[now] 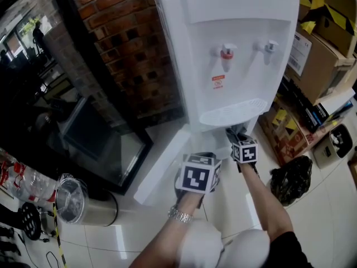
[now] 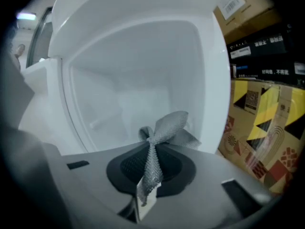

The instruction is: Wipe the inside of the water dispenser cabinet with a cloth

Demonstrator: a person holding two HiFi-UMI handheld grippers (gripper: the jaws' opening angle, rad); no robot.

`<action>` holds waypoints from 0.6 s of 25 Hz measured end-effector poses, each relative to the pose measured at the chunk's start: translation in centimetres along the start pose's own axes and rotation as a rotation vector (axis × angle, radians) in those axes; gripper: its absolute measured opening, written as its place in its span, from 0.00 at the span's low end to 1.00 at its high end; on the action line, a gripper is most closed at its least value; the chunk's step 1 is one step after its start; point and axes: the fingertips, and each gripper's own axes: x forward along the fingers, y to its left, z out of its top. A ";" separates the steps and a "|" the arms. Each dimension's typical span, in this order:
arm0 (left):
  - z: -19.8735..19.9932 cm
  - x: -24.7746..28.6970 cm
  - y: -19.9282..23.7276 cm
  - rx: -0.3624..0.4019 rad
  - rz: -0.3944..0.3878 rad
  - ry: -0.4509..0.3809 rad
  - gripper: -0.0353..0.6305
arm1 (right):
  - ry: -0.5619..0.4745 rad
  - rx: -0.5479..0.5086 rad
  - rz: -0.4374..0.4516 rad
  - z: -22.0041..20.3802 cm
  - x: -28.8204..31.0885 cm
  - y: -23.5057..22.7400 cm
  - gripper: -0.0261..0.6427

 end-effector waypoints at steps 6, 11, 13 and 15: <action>-0.1 0.2 0.4 -0.008 0.003 0.004 0.06 | -0.031 -0.067 0.191 0.1 1.9 7.9 0.07; -0.2 0.5 0.5 -0.011 0.002 0.005 0.06 | -0.002 -0.105 0.290 -1.7 3.4 12.1 0.07; -0.2 0.6 0.5 -0.003 0.000 0.005 0.06 | 0.010 -0.103 0.295 -2.3 3.9 12.4 0.07; -0.2 0.6 0.4 -0.002 -0.005 0.008 0.06 | 0.020 -0.101 0.284 -2.8 4.3 11.9 0.07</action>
